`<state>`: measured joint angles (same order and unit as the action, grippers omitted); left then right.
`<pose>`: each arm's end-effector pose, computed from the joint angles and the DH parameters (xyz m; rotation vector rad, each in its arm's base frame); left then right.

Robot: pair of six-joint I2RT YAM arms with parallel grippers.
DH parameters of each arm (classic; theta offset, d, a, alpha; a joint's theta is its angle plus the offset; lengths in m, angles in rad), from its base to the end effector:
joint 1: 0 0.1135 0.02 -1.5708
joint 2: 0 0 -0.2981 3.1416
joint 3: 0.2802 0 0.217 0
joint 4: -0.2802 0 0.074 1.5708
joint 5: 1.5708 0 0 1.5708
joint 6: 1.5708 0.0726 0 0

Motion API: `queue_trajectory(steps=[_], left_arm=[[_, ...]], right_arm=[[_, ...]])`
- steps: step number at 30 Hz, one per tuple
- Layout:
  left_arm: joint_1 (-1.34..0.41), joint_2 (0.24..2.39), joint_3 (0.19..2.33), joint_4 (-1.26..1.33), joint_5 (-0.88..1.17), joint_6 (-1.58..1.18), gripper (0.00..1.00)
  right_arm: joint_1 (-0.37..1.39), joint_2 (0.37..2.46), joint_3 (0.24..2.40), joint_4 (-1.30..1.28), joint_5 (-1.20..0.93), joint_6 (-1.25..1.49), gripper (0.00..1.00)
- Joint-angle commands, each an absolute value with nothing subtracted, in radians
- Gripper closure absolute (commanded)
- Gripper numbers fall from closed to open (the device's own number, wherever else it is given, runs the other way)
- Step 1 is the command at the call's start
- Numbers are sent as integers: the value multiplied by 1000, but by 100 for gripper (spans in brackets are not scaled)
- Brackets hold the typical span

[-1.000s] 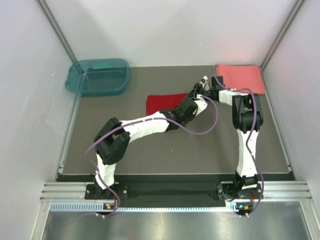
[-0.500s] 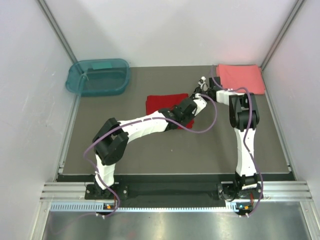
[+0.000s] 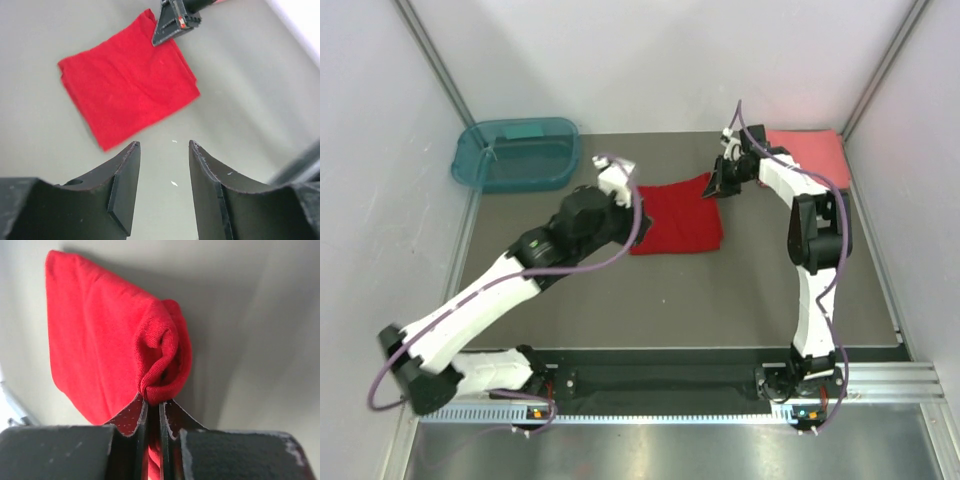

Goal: Fold and stack the t-shirts
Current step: Neatly place the folded tshirt to the corner

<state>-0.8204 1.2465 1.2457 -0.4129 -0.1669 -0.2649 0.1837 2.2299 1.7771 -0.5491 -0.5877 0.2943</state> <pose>0.1908 -0.1870 0.3974 0.4468 1.9684 -0.5354 0.4732 0.1289 0.1986 -0.0851 2.5834 0.9352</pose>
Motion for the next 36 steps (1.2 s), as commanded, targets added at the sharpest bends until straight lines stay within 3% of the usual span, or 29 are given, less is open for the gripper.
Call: queue_trajectory(steps=[1, 5, 10, 15, 36], left_arm=[[-825, 1107, 1146, -485, -129, -385, 51], [-822, 1025, 1091, -537, -163, -388, 51], [-810, 1031, 1111, -571, -163, -344, 50], [-798, 1081, 1137, -545, -175, -302, 50], [-650, 1282, 1204, -512, -35, -276, 50]], right_arm=[[196, 2076, 1861, -684, -373, 170, 100], [199, 2039, 1949, -744, -253, 144, 100], [195, 2100, 2235, -928, -83, 51, 100], [170, 2103, 2304, -920, 26, -46, 100], [61, 2192, 2454, -752, -40, -143, 100]])
